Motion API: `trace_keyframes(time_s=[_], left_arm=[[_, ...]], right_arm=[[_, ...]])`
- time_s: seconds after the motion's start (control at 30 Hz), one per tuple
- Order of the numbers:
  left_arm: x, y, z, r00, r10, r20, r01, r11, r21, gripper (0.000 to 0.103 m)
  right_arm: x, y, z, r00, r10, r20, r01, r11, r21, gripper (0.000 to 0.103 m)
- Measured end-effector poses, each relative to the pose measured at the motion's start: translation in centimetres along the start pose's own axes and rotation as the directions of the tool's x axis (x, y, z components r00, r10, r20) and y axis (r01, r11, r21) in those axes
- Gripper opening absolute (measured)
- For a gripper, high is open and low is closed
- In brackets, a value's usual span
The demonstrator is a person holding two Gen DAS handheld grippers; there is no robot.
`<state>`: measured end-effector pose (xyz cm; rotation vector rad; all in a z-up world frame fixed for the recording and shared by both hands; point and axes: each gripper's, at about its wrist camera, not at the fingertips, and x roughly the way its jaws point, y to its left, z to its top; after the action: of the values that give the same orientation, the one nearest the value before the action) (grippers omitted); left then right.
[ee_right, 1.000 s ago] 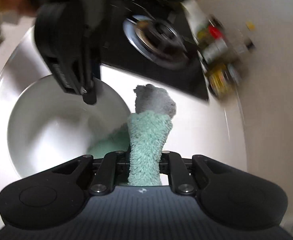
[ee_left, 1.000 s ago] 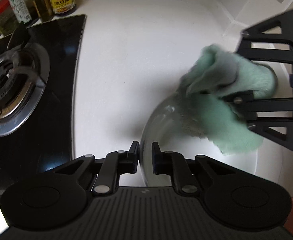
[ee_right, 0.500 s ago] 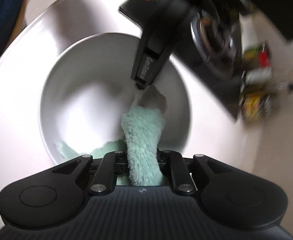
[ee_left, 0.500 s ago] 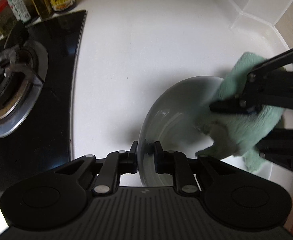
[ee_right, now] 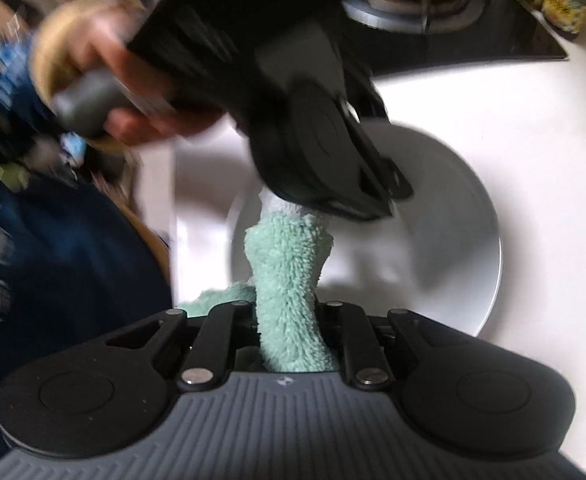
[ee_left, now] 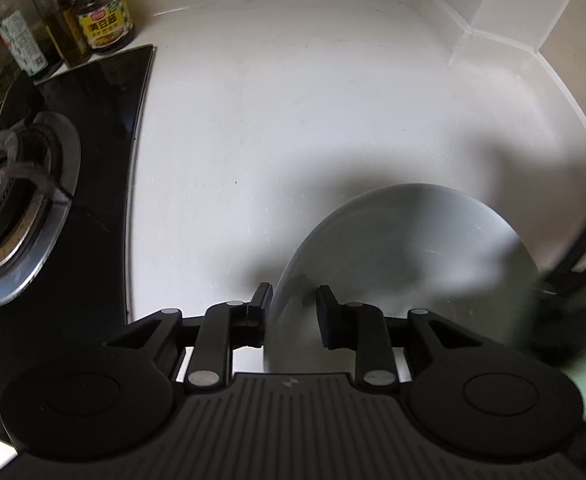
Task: Clean bowl
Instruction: 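Wipe inside the tilted bowl with the towel in the right gripper while the left gripper holds the rim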
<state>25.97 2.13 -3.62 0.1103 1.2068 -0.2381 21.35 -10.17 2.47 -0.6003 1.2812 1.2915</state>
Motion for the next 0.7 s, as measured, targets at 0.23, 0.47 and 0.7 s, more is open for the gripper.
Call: trace_keyframes(time_s=[0.23, 0.47, 0.7], left_arm=[[0.3, -0.1, 0.6, 0.999, 0.007, -0.034, -0.006, 1.0, 0.02, 0.024], [-0.6, 0.9, -1.3, 0.995, -0.033, -0.094, 0.027, 0.998, -0.064, 0.017], [-0.4, 1.8, -2.0, 0.993, -0.064, -0.097, 0.055, 0.994, -0.091, 0.023]], right_arm=[[-2.4, -0.2, -1.1, 0.947, -0.295, 0.129, 0.298, 0.955, 0.001, 0.013], [0.9, 0.6, 1.2, 0.826, -0.52, 0.217, 0.561, 0.731, -0.388, 0.013], [3.6, 2.1, 0.0, 0.773, -0.579, 0.26, 0.565, 0.441, -0.697, 0.013]])
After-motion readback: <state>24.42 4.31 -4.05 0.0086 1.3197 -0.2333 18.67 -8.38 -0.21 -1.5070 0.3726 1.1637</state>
